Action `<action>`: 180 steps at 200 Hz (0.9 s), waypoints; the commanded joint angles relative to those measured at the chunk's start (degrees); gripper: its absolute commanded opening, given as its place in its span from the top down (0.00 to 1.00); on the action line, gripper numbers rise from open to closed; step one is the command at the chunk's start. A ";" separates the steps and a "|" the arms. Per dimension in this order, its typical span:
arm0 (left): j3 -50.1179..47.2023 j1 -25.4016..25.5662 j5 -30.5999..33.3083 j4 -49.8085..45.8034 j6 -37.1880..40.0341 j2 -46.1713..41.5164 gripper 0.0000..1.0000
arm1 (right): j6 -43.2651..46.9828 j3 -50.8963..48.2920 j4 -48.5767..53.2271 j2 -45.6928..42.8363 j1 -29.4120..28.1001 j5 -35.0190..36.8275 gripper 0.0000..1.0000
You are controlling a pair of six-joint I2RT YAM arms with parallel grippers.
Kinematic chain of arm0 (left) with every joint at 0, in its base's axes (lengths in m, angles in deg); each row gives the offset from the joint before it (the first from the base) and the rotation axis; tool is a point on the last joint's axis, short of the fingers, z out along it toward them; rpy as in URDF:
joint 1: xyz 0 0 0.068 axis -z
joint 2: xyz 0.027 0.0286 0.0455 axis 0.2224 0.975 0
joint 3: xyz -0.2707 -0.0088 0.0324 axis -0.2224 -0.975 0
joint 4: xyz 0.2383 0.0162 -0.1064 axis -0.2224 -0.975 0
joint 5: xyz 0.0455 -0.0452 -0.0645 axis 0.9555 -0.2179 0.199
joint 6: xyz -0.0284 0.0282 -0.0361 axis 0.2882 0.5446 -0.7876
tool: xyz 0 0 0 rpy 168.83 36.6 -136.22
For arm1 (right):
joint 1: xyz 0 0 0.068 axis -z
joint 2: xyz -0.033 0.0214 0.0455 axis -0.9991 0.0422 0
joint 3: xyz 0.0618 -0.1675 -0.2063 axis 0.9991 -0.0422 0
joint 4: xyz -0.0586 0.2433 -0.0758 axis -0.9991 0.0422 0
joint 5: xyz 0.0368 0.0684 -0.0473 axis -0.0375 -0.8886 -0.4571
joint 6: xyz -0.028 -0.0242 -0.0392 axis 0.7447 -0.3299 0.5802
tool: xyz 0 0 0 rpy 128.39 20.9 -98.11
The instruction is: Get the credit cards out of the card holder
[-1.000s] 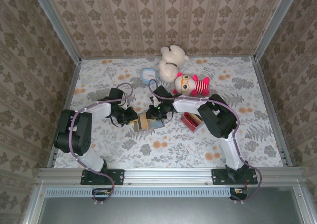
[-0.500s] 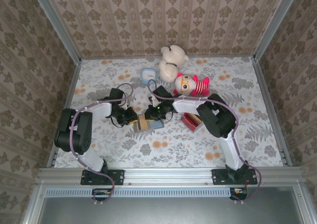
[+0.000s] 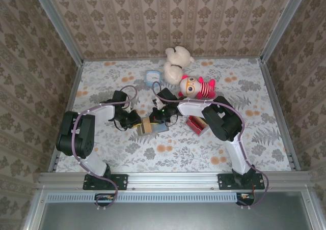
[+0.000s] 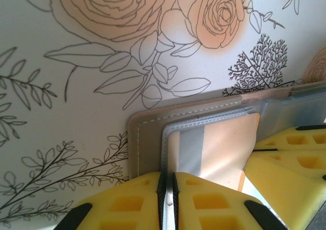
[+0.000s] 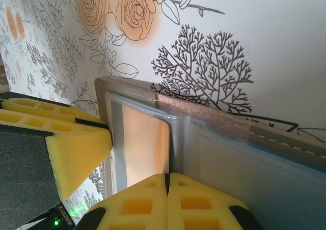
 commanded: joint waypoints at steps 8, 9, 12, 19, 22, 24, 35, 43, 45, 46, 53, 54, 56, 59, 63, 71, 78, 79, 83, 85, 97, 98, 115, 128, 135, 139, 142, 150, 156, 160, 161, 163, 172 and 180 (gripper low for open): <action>0.79 -0.53 1.08 -2.90 1.95 0.04 0.84 | 1.43 -2.32 2.21 -2.99 0.97 2.83 1.00; 0.78 -0.59 1.07 -2.92 1.98 0.01 0.84 | 1.48 -2.42 2.25 -3.12 1.00 2.96 1.00; 0.79 -0.69 1.06 -3.01 2.07 -0.01 0.84 | 1.52 -2.56 2.33 -3.29 1.21 3.22 1.00; 0.93 -0.82 1.01 -3.19 2.18 -0.19 0.83 | 1.73 -3.05 2.56 -3.87 1.44 3.71 1.00; 0.90 -0.94 0.97 -3.20 2.16 -0.28 0.83 | 1.78 -3.19 2.62 -4.00 1.59 3.97 1.00; 0.92 -0.97 0.97 -3.21 2.25 -0.30 0.83 | 1.83 -3.33 2.69 -4.16 1.67 4.08 1.00; 0.95 -1.18 0.82 -3.14 2.35 -0.55 0.83 | 2.11 -3.85 2.96 -4.93 1.99 4.71 1.00; 1.06 -1.28 0.65 -3.13 2.49 -0.54 0.83 | 2.30 -4.04 3.26 -5.17 2.16 5.06 1.00; 1.04 -1.27 0.58 -3.12 2.46 -0.59 0.83 | 2.38 -4.05 3.29 -5.22 2.17 5.10 1.00; 1.04 -1.27 0.55 -3.12 2.41 -0.56 0.83 | 2.44 -4.08 3.36 -5.20 2.21 5.20 1.00; 0.99 -1.27 0.45 -3.00 2.35 -0.49 0.83 | 2.57 -4.07 3.58 -5.36 2.26 5.41 1.00; 1.02 -1.27 0.45 -2.97 2.36 -0.52 0.83 | 2.57 -4.04 3.59 -5.40 2.26 5.44 1.00; 1.03 -1.27 0.33 -3.00 2.36 -0.47 0.83 | 2.64 -4.03 3.60 -5.43 2.26 5.50 1.00; 1.04 -1.27 0.23 -2.90 2.30 -0.39 0.83 | 2.67 -4.02 3.53 -5.41 2.18 5.51 1.00; 1.04 -1.31 0.11 -2.69 2.24 -0.37 0.83 | 2.67 -4.02 3.49 -5.36 2.17 5.40 1.00; 1.05 -1.27 -0.17 -2.55 2.16 -0.21 0.83 | 2.48 -3.95 3.34 -5.16 2.17 5.06 1.00; 1.04 -1.23 -0.36 -2.43 2.18 -0.24 0.83 | 2.36 -3.89 3.12 -4.99 2.12 4.69 1.00; 1.13 -1.25 -0.40 -2.38 2.18 -0.26 0.83 | 2.34 -3.87 3.10 -5.00 2.10 4.68 1.00; 1.25 -1.27 -0.51 -2.33 2.16 -0.28 0.83 | 2.33 -3.85 3.01 -4.83 2.09 4.45 1.00; 1.29 -1.27 -0.52 -2.33 2.11 -0.28 0.84 | 2.19 -3.80 2.92 -4.72 2.08 4.27 1.00; 1.70 -1.27 -0.73 -2.42 2.11 -0.85 0.84 | 2.23 -3.52 2.63 -4.24 2.00 3.22 1.00; 1.72 -1.27 -0.81 -2.46 2.10 -0.87 0.84 | 2.23 -3.50 2.63 -4.23 1.95 3.11 1.00; 2.32 -1.22 -1.33 -2.37 1.91 -2.53 0.84 | 2.33 -2.92 2.80 -3.62 1.82 2.15 1.00; 2.62 -1.14 -1.90 -2.10 1.66 -4.05 0.84 | 2.32 -2.49 3.06 -3.26 1.82 1.84 0.98; 2.74 -1.01 -2.14 -1.86 1.50 -4.74 0.84 | 2.25 -2.35 3.21 -3.04 1.82 1.77 0.96; 2.74 -0.86 -2.34 -1.71 1.48 -5.10 0.84 | 2.22 -2.26 3.24 -2.89 1.82 1.70 0.94; 2.82 -0.79 -2.43 -1.64 1.33 -5.23 0.84 | 2.23 -2.27 3.30 -2.79 1.85 1.69 0.93; 2.82 -0.51 -2.69 -1.25 0.97 -5.65 0.84 | 2.22 -2.20 3.33 -2.60 1.83 1.60 0.90; 2.67 -0.24 -3.04 -0.72 0.68 -5.59 0.84 | 2.15 -2.19 3.30 -2.48 1.82 1.53 0.88; 2.45 -0.02 -3.48 -0.12 0.41 -5.47 0.84 | 2.14 -2.17 3.30 -2.50 1.82 1.51 0.87; 2.40 -0.03 -3.59 0.05 0.29 -5.42 0.84 | 2.14 -2.17 3.32 -2.48 1.82 1.51 0.87; 2.28 0.14 -3.77 0.31 0.11 -5.34 0.84 | 2.14 -2.17 3.33 -2.39 1.82 1.51 0.86; 1.92 0.65 -4.52 1.46 -0.56 -4.52 0.84 | 2.14 -2.18 3.34 -2.21 1.83 1.42 0.84; 1.68 1.21 -4.66 2.02 -0.88 -3.57 0.84 | 2.14 -2.09 3.39 -2.13 1.83 1.42 0.81</action>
